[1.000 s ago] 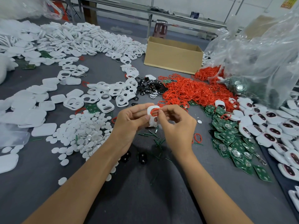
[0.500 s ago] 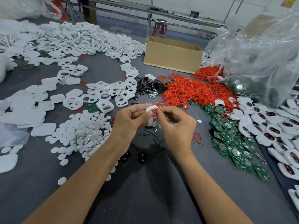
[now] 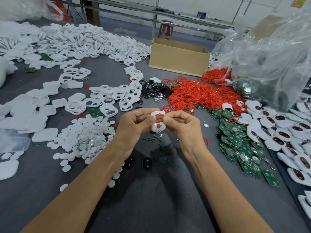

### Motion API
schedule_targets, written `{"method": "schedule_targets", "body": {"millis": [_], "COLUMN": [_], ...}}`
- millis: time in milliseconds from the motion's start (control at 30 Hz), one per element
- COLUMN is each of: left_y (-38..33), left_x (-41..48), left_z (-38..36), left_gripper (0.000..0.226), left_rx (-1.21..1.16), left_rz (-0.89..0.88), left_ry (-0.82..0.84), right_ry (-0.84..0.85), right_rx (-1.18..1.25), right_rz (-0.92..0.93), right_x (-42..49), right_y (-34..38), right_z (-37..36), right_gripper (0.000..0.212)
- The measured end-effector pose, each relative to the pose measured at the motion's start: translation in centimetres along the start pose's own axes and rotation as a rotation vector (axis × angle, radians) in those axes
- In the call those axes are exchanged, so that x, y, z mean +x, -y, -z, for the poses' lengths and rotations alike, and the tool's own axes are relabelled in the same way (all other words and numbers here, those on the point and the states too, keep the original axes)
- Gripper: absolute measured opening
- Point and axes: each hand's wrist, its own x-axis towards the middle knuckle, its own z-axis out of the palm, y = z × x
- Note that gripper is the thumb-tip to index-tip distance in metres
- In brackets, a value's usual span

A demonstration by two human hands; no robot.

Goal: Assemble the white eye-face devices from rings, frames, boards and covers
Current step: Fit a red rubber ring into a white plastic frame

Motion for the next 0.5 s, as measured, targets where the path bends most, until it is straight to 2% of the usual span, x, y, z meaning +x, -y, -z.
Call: {"method": "schedule_targets", "body": {"millis": [100,167,233,333,400,500], "left_y": [-0.1,-0.1,0.0,0.1,0.1,0.2], "left_x": [0.1,0.1,0.1,0.2,0.2,0.0], "left_z": [0.3,0.3,0.1,0.0,0.0,-0.2], "left_gripper": [0.031,0.029,0.023,0.021,0.020,0.019], "left_rx": [0.009,0.033,0.048,0.048,0.054,0.039], "left_rz": [0.019,0.012,0.005,0.000,0.002,0.008], "left_ry": [0.051,0.056,0.036,-0.010,-0.021,-0.020], "right_ry": [0.127,0.154,0.097,-0.029,-0.079,-0.139], "right_rx": [0.050,0.011,-0.144,-0.484,-0.560,-0.618], "right_rz": [-0.092,-0.077,0.044,0.367,0.502,0.592], "right_x": [0.2,0.3,0.2,-0.3,-0.5,-0.6], "right_y": [0.2,0.4,0.2,-0.4,-0.8,-1.5], "right_z": [0.5,0.7,0.5,-0.3,-0.5,-0.3], "right_gripper": [0.021,0.021,0.026,0.024,0.014,0.009]}}
